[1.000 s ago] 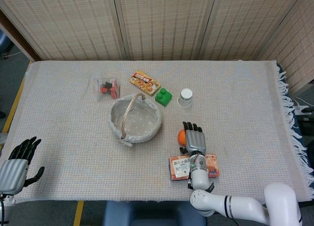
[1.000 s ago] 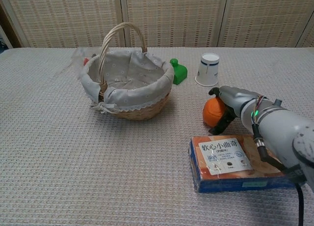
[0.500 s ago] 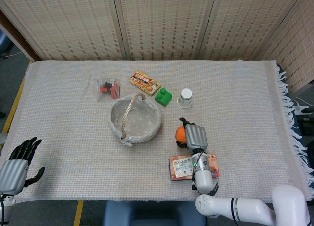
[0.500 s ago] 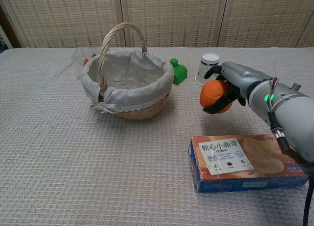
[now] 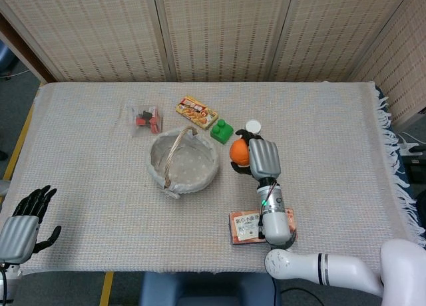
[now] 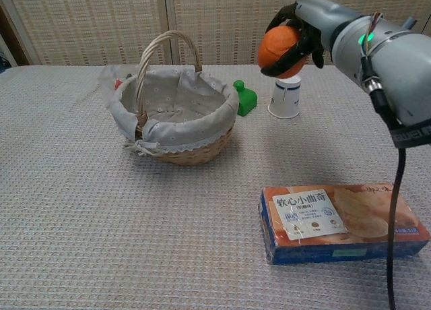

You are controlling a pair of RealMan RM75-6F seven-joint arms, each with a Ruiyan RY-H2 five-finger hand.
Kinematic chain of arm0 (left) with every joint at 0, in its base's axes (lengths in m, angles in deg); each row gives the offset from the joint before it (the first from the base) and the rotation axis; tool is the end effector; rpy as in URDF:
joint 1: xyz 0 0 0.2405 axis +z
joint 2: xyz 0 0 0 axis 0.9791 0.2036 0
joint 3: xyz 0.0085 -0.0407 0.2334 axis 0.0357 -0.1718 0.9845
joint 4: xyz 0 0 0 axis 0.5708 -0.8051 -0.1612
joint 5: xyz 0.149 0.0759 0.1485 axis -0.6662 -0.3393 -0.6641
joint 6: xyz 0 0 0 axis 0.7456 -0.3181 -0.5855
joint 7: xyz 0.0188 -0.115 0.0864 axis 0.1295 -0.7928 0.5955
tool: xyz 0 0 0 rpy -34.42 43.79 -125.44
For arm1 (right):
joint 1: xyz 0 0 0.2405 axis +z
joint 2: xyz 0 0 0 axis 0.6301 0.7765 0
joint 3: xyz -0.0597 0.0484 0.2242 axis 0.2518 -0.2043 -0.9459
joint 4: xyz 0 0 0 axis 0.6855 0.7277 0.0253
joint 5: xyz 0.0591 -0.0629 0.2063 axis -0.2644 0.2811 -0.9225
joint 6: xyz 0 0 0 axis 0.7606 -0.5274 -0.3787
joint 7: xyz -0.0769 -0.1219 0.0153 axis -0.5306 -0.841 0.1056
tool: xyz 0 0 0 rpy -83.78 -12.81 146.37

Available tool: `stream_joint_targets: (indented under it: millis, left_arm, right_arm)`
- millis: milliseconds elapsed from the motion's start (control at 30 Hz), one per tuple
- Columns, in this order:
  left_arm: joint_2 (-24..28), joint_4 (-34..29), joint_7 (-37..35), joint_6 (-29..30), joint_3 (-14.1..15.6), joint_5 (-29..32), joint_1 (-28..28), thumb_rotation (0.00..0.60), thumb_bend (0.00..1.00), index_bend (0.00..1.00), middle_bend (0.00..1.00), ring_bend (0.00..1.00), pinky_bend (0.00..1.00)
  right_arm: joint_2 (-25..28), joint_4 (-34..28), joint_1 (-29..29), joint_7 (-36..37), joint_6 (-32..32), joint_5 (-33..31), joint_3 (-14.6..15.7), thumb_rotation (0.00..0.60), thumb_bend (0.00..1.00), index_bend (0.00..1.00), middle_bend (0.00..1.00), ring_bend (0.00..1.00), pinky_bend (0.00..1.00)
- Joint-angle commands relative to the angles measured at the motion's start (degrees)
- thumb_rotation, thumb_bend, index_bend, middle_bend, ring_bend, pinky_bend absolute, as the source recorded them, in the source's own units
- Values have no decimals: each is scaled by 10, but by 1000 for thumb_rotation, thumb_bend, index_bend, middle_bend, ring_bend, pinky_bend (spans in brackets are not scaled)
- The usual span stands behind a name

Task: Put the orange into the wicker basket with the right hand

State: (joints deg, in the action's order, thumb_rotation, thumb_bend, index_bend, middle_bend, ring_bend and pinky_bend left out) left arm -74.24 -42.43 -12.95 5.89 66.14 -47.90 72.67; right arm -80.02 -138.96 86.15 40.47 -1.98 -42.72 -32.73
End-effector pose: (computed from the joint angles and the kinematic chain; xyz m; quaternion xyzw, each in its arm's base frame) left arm -0.2926 0.1758 0.1252 -0.6207 -0.3900 -0.3688 0.5715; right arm -0.0372 -0.3440 0.0010 0.5673 -0.4769 0.4500 0.4982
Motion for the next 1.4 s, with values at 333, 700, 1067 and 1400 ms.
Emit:
stream_joint_targets:
  millis: [333,700,1067,1400]
  left_arm:
    - [3,-2,-13,-5,0,3,-1,600,350,0,0,0,113]
    - [6,-4,-20,-8,1,4,-1,600,347,0,0,0,113]
    - [6,-5,-18,-8,0,5,-1,600,348,0,0,0,112]
    - [7,-4,-16,-6,1,4,0,600,350,0,0,0,113]
  right_arm:
    - [-146,169,127,12,-26,-15,-39,600,250,326,643,661,762]
    - [-197,238,151,33,-49,10,-21,600,171,39,123,64,112]
    - [-173,207,135,37,-35,38,-26,600,111,0,0,0,28]
    - [-8,-43,21,-9,3,60,62,600,110,0,0,0,23]
